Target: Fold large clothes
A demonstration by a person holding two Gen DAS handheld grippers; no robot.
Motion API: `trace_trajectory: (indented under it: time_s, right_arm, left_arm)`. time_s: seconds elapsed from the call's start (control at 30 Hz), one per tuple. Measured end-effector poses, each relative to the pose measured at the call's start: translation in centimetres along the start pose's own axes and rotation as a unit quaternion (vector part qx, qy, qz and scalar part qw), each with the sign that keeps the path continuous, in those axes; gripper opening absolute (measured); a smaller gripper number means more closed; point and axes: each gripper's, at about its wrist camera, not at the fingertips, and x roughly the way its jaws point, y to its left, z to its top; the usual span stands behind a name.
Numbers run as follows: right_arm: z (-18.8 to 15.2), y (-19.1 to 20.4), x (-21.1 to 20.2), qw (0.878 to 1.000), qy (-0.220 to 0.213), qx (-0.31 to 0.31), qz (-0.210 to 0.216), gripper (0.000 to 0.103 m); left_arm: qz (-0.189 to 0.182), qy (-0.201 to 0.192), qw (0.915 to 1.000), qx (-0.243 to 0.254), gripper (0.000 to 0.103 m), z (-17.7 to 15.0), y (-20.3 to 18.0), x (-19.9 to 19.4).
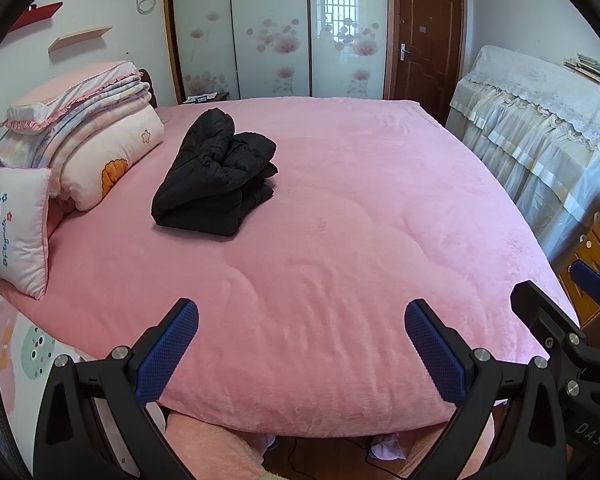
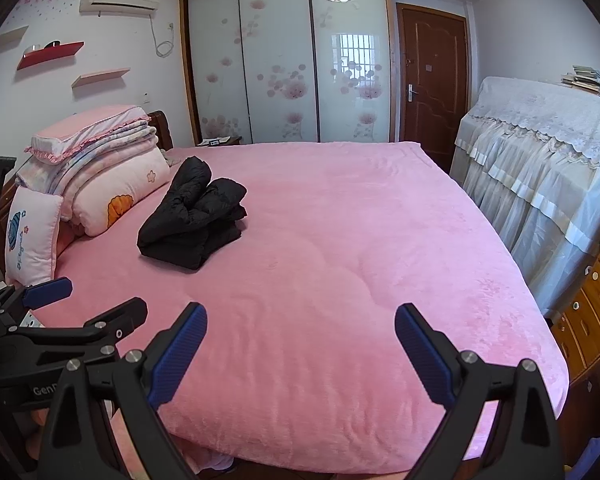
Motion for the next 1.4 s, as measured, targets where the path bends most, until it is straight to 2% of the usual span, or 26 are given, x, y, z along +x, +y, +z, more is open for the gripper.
trace_trajectory:
  time_s: [1.4]
  right_arm:
    - [0.22,0.23,0.06,1.0,0.002,0.001,0.001,0.096]
  left_arm:
    - [0.005,0.001,1.0,0.004,0.1,-0.25,0.69,0.46]
